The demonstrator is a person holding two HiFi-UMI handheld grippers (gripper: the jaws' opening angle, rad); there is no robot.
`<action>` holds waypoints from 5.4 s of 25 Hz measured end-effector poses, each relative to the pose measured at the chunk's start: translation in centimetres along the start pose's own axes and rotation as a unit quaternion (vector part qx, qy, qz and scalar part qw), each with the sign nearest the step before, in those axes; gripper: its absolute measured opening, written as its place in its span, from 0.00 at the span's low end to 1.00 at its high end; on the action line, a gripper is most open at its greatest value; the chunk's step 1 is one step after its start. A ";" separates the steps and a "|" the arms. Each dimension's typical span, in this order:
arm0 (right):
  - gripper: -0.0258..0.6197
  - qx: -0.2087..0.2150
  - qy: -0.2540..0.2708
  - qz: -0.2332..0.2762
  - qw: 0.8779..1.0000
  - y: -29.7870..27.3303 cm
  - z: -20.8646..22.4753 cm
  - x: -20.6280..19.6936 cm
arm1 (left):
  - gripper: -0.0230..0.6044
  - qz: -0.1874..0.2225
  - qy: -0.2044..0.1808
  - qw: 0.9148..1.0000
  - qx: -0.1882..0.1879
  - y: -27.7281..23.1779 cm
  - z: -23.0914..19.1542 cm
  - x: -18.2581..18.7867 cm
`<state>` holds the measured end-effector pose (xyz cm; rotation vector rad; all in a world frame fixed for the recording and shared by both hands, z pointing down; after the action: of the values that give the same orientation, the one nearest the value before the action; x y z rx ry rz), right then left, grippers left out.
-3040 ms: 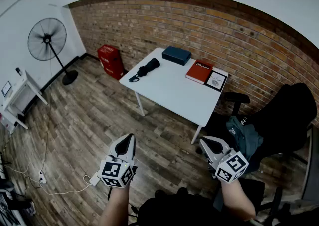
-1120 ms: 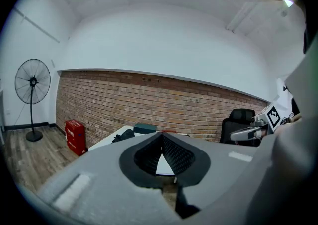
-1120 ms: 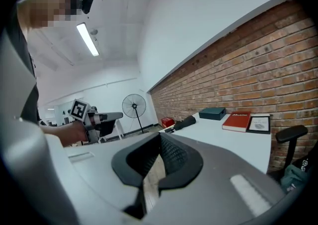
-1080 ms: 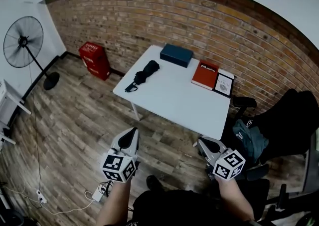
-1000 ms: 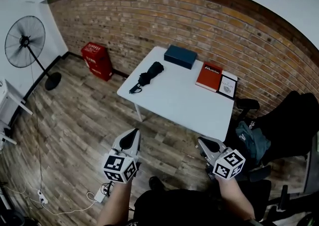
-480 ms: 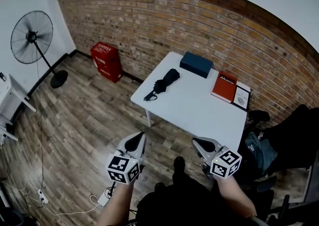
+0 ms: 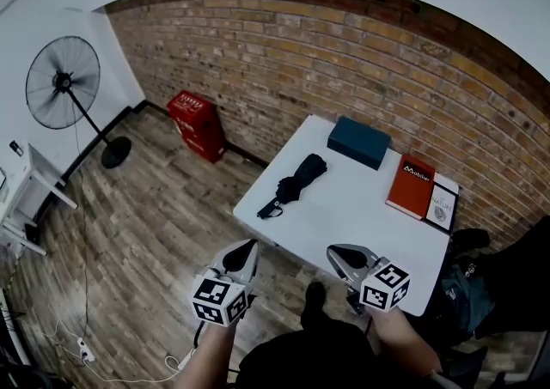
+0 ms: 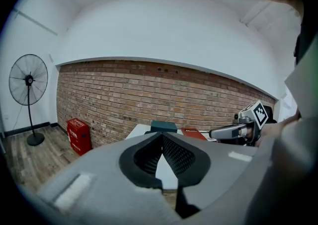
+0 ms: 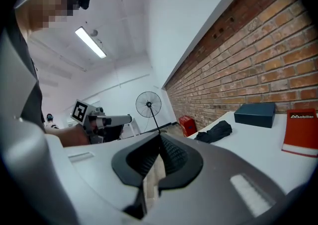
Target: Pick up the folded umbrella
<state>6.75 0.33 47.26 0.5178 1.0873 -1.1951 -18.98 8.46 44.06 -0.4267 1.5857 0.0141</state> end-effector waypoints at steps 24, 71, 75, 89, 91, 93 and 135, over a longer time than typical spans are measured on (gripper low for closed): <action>0.04 -0.013 -0.046 -0.028 0.998 -13.7 15.1 7.6 | 0.05 -0.055 0.011 0.997 -0.053 -21.2 -11.2 3.5; 0.04 -0.106 -0.116 -0.057 0.986 -14.4 22.1 5.7 | 0.61 -0.384 -0.103 0.888 -0.231 -41.2 -10.7 -11.7; 0.04 -0.112 -0.124 -0.056 0.984 -13.9 23.1 5.6 | 0.61 -0.405 -0.140 0.876 -0.221 -42.5 -10.5 -13.3; 0.04 -0.126 -0.143 -0.036 0.981 -14.9 24.1 5.3 | 0.63 -0.456 -0.178 0.845 -0.214 -43.3 -9.6 -14.2; 0.04 -0.130 -0.145 -0.036 0.980 -14.9 24.0 5.1 | 0.63 -0.453 -0.178 0.846 -0.218 -43.4 -9.7 -14.1; 0.04 -0.133 -0.147 -0.038 0.979 -14.9 23.8 4.9 | 0.62 -0.447 -0.177 0.849 -0.218 -43.4 -9.7 -14.2; 0.04 -0.210 -0.050 0.025 0.976 -6.7 15.4 11.2 | 0.50 -0.143 -0.077 0.950 -0.266 -34.4 -10.1 5.1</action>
<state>6.44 -19.78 45.52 0.1553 1.1921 -0.9022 -19.17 -27.55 48.43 -1.0507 1.3386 0.2522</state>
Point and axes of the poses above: the fingertips, and each gripper's own axes: y backward along the fingers, z to its right, x out of its top, the point moved 8 cm from there along y, backward along the fingers, and after that the axes turned 6 degrees about -y, right-handed, at the moved point
